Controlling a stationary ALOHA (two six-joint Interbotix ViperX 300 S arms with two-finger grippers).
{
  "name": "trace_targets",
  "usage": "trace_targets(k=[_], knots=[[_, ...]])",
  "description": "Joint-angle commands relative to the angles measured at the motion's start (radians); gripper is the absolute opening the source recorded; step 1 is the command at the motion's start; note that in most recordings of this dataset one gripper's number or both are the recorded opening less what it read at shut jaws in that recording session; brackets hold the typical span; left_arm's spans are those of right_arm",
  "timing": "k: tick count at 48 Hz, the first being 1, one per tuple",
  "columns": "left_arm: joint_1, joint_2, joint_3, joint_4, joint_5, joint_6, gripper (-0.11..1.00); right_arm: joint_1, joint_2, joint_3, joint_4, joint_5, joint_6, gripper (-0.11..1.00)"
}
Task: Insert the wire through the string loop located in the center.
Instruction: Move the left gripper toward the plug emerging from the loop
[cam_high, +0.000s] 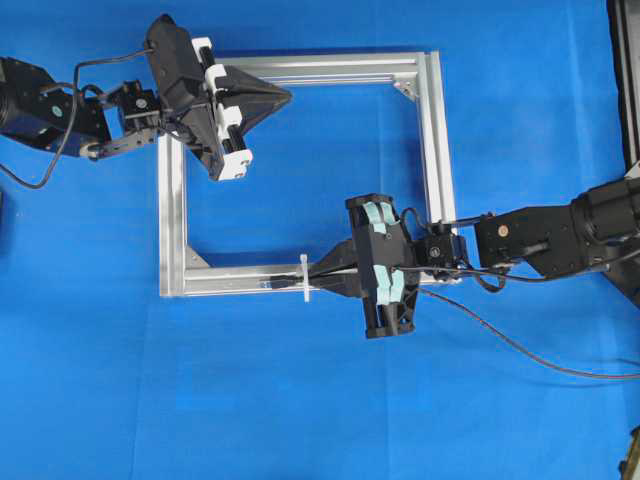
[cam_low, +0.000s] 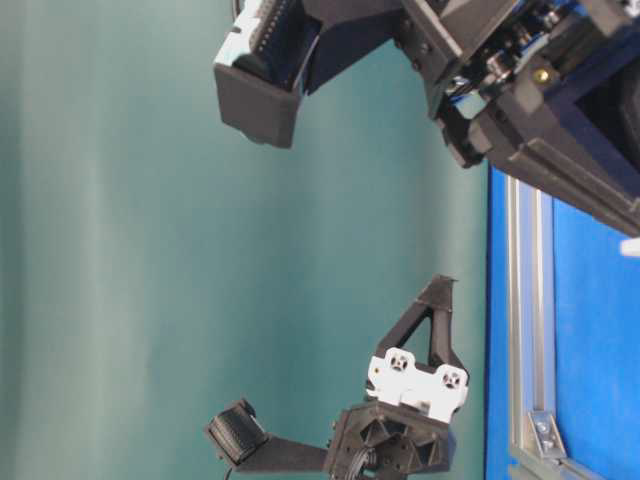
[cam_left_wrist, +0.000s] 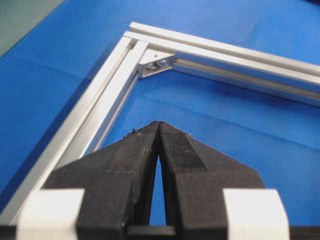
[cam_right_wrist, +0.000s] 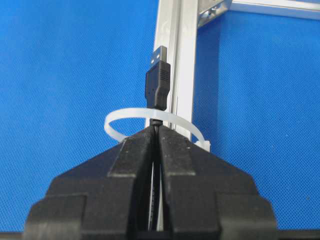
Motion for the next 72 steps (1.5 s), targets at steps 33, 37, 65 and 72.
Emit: trace_targets(k=[33,37,65,72], knots=[[-0.29,-0.038,0.02,0.003,-0.006,-0.067,0.0,0.002,-0.012,-0.015,0.003,-0.005,0.002,-0.03],[-0.327,-0.037,0.021,0.003,-0.006,-0.081,0.0,0.002,-0.012,-0.015,0.005,-0.005,0.002,-0.03],[-0.407,-0.043,0.028,0.005,-0.006,-0.107,0.0,0.002,-0.014,-0.014,0.003,-0.005,0.002,-0.03],[-0.405,-0.043,0.026,0.005,-0.006,-0.106,0.0,0.002,-0.012,-0.012,0.003,-0.005,0.002,-0.03]])
